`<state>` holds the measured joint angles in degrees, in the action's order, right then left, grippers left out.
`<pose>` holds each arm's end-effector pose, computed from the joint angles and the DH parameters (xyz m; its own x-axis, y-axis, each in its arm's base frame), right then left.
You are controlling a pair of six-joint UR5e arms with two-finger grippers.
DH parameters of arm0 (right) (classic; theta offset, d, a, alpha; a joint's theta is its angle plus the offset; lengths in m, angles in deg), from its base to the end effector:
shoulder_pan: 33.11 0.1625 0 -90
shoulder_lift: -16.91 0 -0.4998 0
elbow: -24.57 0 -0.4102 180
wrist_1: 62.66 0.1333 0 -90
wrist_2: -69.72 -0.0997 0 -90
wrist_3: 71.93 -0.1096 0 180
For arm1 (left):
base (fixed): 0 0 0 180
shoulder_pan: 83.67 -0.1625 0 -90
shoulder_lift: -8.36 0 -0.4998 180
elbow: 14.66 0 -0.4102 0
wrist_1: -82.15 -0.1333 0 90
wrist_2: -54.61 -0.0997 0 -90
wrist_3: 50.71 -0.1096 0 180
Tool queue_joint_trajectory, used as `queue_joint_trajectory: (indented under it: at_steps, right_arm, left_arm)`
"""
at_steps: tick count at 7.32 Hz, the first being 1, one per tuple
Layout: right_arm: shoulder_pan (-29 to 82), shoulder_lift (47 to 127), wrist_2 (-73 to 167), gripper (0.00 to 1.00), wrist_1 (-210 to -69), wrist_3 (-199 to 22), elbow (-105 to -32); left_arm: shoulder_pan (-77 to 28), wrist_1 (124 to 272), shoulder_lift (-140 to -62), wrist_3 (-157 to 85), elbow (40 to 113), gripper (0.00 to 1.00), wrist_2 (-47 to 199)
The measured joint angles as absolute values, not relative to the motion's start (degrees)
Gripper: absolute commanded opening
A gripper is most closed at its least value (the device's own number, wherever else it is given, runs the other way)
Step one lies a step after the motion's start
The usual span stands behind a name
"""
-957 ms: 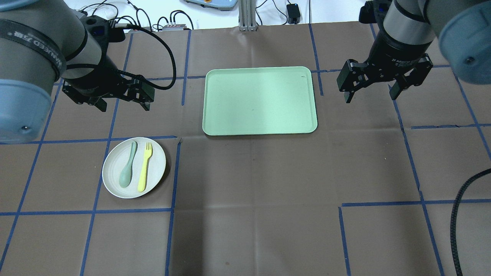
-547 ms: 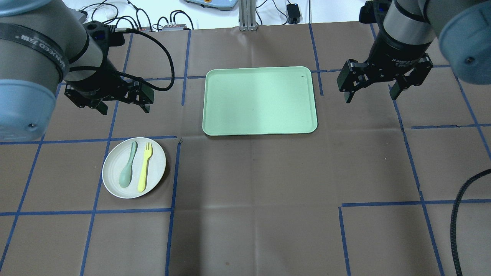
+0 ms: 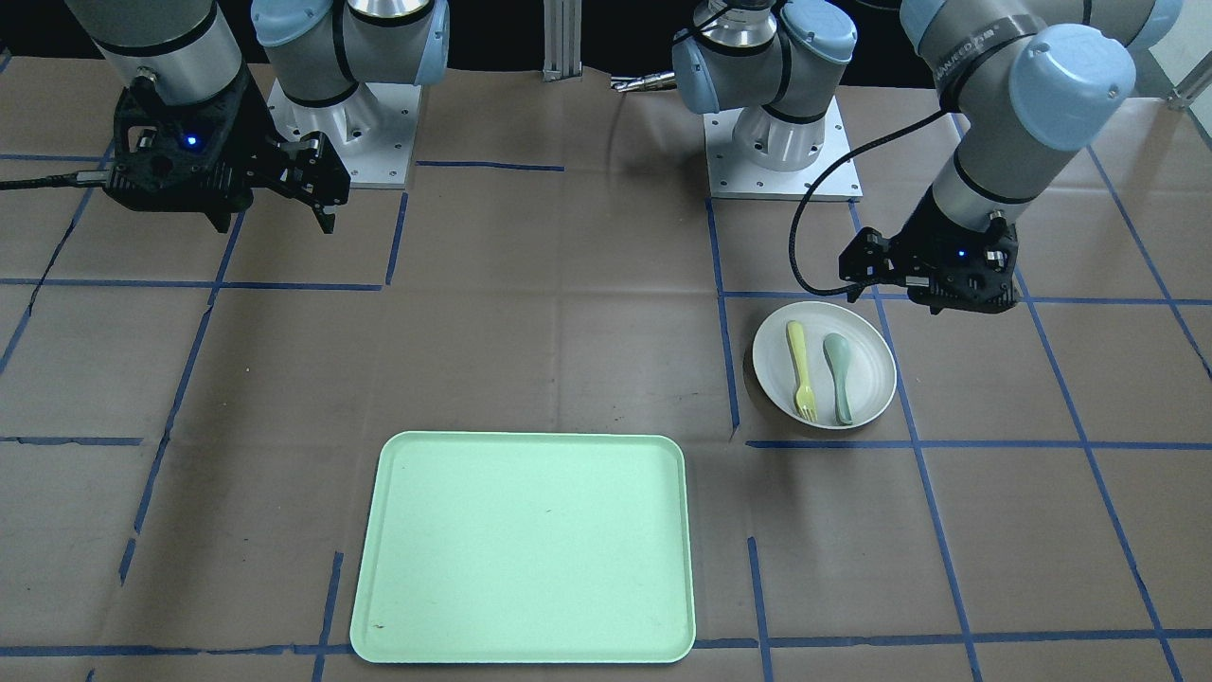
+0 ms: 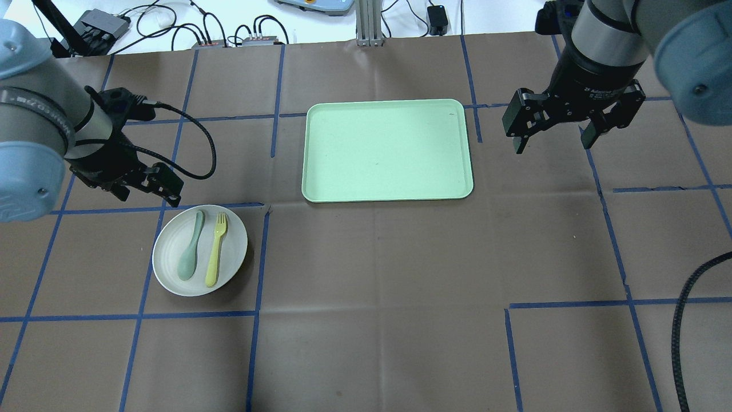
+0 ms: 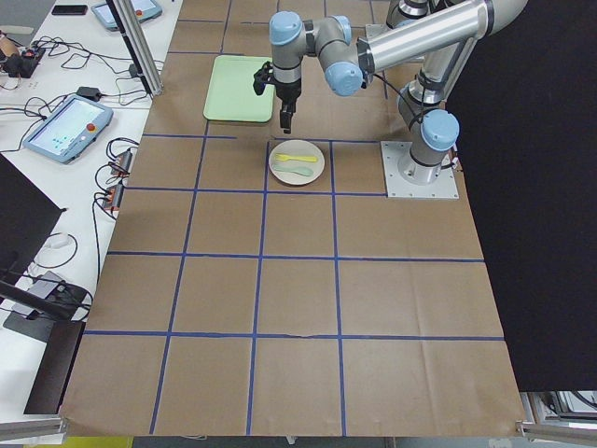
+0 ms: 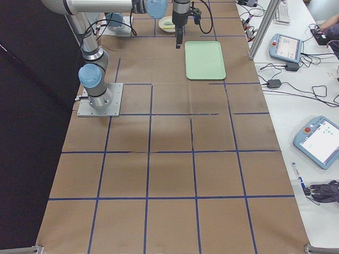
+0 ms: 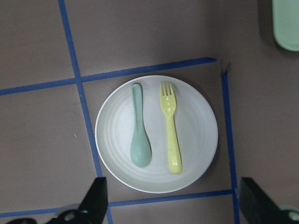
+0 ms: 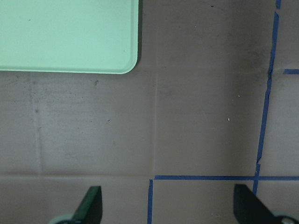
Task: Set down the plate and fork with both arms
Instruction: 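Lower the left gripper and grasp the white plate's rim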
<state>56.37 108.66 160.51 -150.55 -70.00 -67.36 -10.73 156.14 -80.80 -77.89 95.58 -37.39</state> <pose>0.1273 -0.4914 0.5473 -0.9996 -0.0251 0.0124 -0.0246 0.9989 0.0404 0.0149 -0.4898 0.4108 -0.9842 0.1769 -0.0040 0.1762 0.9820 0.0685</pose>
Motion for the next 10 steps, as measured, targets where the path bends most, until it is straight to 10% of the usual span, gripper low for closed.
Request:
queue_joint_trajectory:
  at_steps: [8,9,10]
  right_arm:
    - [56.37,108.67,160.47,1.00,-150.55,-70.00,-67.36]
    - [56.37,108.67,160.49,1.00,-150.55,-70.00,-67.36]
    - [56.37,108.66,160.50,1.00,-150.55,-70.00,-67.36]
  left_arm:
    - [-21.51,137.56,-98.67,-93.59,101.43,0.99,-26.90]
    - [-22.03,137.46,-98.78,-94.39,102.25,0.94,-26.73]
    - [-22.32,137.34,-98.83,-94.50,102.65,0.66,-26.76]
